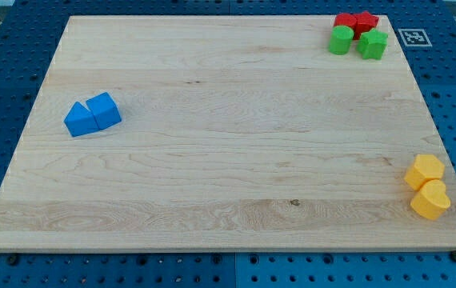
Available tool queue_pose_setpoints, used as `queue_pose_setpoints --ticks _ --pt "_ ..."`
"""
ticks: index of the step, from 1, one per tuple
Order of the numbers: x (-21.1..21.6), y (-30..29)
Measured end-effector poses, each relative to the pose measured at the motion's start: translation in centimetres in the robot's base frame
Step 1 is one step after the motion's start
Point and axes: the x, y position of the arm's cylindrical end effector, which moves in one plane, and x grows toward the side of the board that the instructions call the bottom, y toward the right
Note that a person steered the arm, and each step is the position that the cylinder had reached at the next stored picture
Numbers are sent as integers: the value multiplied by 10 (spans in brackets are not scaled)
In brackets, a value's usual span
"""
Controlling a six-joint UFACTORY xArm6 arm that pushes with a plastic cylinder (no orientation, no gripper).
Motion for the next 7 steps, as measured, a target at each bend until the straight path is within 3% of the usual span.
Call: queue_pose_setpoints --ticks 2,4,7 --pt "40 -35" --pt "29 -85" --pt "11 -87"
